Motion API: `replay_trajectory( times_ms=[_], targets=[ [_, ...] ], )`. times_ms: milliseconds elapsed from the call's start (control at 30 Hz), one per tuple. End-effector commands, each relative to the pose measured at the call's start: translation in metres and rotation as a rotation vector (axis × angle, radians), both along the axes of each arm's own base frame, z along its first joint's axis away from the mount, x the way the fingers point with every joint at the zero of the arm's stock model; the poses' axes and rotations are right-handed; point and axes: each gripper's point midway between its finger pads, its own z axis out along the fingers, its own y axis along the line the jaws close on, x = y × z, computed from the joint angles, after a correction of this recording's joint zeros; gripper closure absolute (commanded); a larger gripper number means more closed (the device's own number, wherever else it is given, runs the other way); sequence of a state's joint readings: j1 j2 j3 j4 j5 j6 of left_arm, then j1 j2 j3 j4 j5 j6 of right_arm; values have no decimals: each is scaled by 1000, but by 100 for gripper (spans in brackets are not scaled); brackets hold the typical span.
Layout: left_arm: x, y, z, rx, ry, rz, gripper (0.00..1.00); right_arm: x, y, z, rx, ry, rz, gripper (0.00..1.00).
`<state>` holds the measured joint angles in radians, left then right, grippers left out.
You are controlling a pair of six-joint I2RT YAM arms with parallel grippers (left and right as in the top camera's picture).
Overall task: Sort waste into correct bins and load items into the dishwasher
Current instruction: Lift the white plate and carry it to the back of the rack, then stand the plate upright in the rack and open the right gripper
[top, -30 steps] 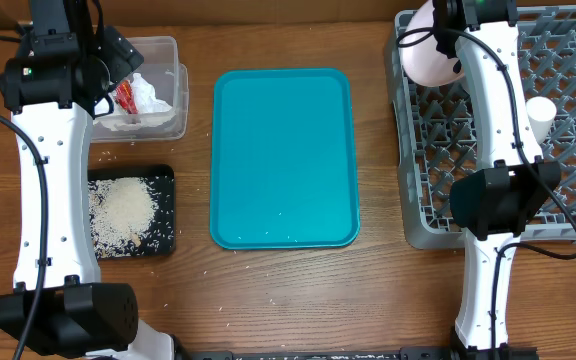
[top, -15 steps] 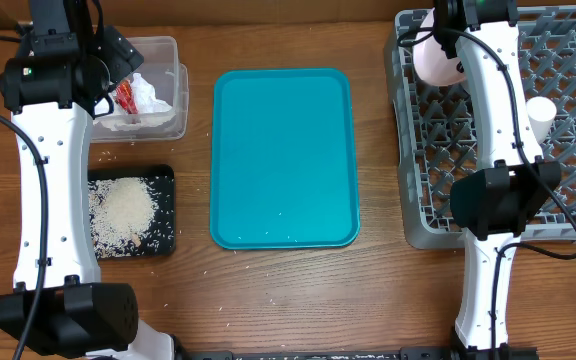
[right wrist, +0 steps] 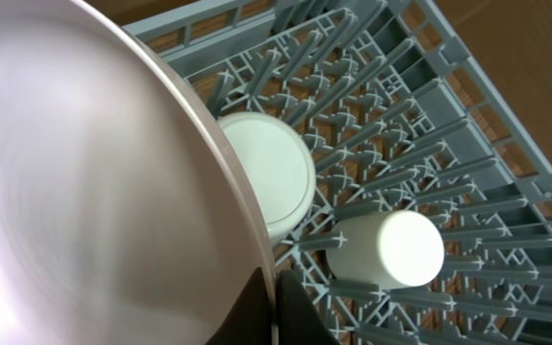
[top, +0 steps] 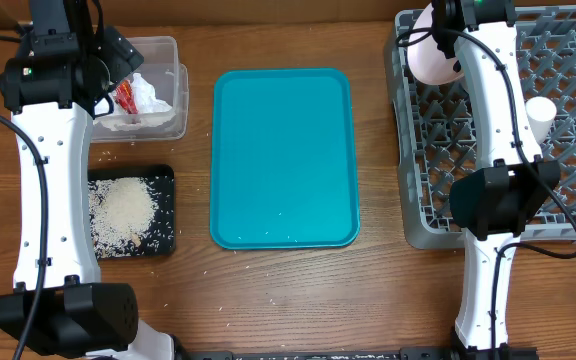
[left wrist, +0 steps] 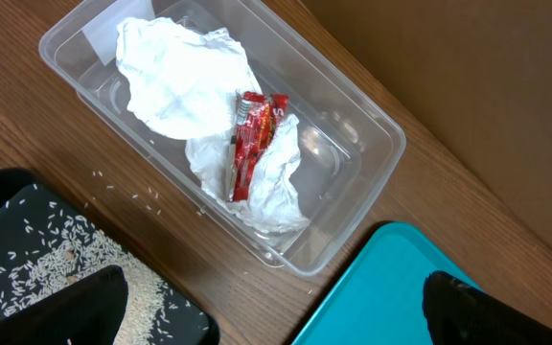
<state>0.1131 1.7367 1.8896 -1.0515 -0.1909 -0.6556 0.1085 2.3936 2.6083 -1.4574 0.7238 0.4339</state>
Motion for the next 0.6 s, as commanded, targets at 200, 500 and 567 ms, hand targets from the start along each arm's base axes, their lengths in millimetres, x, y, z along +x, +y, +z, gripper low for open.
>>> replay_trajectory(
  times_ms=[200,500,567],
  targets=[
    [1,-1,-1,-6,-1,-2,0,4,38,0,41,-20,67,96],
    [1,-1,-1,-6,-1,-2,0,4,69,2,135,-20,139,35],
    [1,-1,-1,-6,-1,-2,0,1,75,11,178,-29,157,28]
  ],
)
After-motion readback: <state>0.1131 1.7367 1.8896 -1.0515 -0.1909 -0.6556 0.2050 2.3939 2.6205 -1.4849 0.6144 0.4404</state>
